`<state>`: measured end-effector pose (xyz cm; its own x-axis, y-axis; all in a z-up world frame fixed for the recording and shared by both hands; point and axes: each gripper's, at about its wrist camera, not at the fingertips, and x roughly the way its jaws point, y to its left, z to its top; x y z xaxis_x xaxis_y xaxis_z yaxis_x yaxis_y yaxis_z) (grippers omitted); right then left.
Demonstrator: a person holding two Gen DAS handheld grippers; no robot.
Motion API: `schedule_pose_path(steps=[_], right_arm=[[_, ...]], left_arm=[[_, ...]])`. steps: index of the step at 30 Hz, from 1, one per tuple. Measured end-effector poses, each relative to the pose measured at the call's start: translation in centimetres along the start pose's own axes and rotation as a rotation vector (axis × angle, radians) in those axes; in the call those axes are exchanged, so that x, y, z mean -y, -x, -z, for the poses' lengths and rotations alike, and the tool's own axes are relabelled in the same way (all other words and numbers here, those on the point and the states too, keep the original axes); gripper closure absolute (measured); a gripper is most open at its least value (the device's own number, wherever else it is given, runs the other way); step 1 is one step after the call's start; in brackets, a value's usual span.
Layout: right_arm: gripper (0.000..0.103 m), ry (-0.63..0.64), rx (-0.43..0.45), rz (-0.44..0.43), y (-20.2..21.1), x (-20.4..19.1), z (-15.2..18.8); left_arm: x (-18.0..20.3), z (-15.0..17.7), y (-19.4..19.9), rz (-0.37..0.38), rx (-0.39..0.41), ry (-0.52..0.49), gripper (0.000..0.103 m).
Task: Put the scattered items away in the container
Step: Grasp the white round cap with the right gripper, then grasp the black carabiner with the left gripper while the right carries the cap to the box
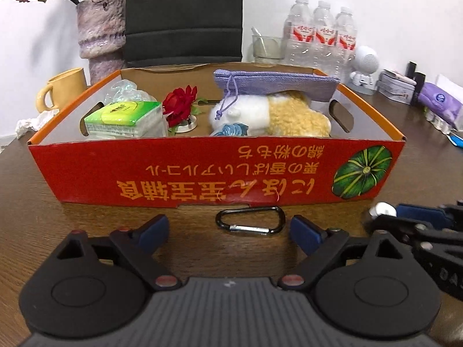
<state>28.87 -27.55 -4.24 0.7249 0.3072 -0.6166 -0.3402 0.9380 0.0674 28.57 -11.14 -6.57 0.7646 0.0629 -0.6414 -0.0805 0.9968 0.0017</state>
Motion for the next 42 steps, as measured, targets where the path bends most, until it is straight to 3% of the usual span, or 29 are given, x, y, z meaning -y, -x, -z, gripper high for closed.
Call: schedule_pose_path(steps=[3, 7, 19, 28, 35, 42], right_arm=[[0.078, -0.006, -0.001, -0.012, 0.1, 0.3, 0.1], [0.078, -0.016, 0.005, -0.022, 0.2, 0.5, 0.2], [0.078, -0.052, 0.014, -0.019, 0.4, 1.1, 0.1], [0.078, -0.042, 0.111, -0.031, 3.1, 0.4, -0.7], [0.078, 0.003, 0.222, -0.087, 5.0, -2.5, -4.8], [0.078, 0.008, 0.176, -0.103, -0.5, -5.6, -10.0]], left_arm=[[0.5, 0.0, -0.1, -0.013, 0.007, -0.002, 0.016], [0.6, 0.0, 0.4, -0.004, 0.031, -0.010, 0.048], [-0.6, 0.8, 1.7, 0.080, 0.047, -0.005, 0.048], [-2.6, 0.6, 6.7, 0.169, 0.172, 0.014, 0.049], [-5.1, -3.8, 8.9, 0.181, 0.291, 0.002, 0.048], [-6.9, -8.4, 5.7, 0.143, 0.320, 0.033, 0.048]])
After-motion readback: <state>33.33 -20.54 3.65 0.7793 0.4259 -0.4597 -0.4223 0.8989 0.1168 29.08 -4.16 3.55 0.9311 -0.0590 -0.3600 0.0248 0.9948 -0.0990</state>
